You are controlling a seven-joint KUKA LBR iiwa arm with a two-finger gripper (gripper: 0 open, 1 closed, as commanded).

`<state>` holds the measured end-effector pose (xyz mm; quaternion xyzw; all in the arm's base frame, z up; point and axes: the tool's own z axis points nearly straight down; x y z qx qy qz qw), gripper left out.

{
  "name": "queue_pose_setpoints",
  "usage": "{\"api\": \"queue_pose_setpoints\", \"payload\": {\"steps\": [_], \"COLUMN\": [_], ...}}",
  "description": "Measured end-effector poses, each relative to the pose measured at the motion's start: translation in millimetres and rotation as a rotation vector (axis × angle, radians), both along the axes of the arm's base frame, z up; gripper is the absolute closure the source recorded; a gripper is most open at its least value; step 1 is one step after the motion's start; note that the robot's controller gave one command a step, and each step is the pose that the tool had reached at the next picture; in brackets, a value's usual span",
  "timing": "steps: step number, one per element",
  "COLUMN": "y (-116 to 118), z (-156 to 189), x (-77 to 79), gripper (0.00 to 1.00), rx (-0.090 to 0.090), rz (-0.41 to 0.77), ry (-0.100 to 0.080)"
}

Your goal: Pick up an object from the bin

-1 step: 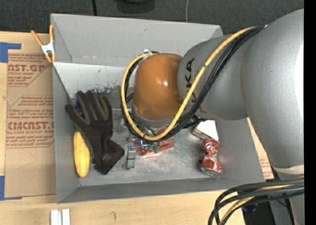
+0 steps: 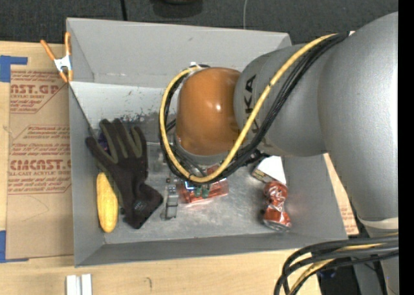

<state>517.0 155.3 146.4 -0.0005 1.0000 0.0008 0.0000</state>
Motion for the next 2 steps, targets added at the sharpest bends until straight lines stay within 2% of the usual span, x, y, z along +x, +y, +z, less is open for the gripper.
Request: {"api": "queue_pose_setpoints", "payload": {"steps": [1, 2], "y": [22, 41], "z": [-38, -51], "x": [14.5, 13.9], "gripper": [0.0, 0.0], "rx": [-0.001, -0.002], "rz": [0.245, 0.506], "ry": [-0.009, 0.008]}}
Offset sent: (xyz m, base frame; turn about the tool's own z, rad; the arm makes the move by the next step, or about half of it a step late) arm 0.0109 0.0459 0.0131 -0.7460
